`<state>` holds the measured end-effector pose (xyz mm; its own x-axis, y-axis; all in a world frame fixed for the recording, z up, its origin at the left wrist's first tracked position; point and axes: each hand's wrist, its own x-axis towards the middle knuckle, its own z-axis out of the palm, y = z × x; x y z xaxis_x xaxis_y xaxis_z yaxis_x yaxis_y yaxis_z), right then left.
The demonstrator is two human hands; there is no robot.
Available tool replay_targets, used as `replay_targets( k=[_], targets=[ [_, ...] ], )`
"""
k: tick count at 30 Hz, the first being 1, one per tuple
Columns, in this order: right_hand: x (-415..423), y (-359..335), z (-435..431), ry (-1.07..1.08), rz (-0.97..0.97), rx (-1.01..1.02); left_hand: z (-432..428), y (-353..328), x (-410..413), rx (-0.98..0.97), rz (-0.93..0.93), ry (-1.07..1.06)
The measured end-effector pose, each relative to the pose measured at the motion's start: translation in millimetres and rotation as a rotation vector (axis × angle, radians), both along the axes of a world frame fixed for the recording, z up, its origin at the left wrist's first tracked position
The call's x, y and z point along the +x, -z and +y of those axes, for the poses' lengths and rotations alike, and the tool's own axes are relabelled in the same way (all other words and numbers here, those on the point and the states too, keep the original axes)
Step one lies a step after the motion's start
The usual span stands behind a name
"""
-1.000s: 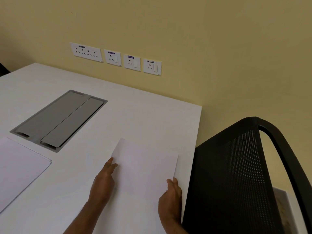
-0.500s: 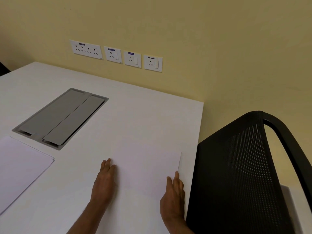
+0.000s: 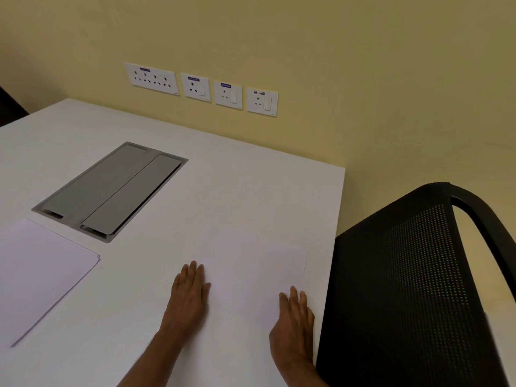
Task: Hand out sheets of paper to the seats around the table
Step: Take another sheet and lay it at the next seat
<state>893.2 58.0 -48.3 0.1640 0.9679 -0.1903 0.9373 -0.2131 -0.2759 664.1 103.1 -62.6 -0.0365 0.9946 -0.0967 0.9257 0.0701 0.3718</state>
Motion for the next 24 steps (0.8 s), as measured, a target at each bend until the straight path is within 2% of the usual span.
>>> replay_targets(
  k=[5, 8, 17, 24],
  targets=[
    [0.6, 1.2, -0.6, -0.012, 0.011, 0.018, -1.1, -2.5, -2.0, -0.062, 0.037, 0.062],
    [-1.1, -8.3, -0.2, -0.027, -0.001, 0.055, -0.2, -8.1, -3.5, -0.029, 0.027, 0.03],
    [-18.6, -72.2, -13.6, -0.172, -0.03, 0.309, -25.9, -67.9, -3.0, 0.208, 0.028, 0.034],
    [-17.0, -150.8, -52.8, -0.257, 0.029, 0.323, -83.7, -154.3, -0.4, 0.394, 0.033, 0.01]
  ],
)
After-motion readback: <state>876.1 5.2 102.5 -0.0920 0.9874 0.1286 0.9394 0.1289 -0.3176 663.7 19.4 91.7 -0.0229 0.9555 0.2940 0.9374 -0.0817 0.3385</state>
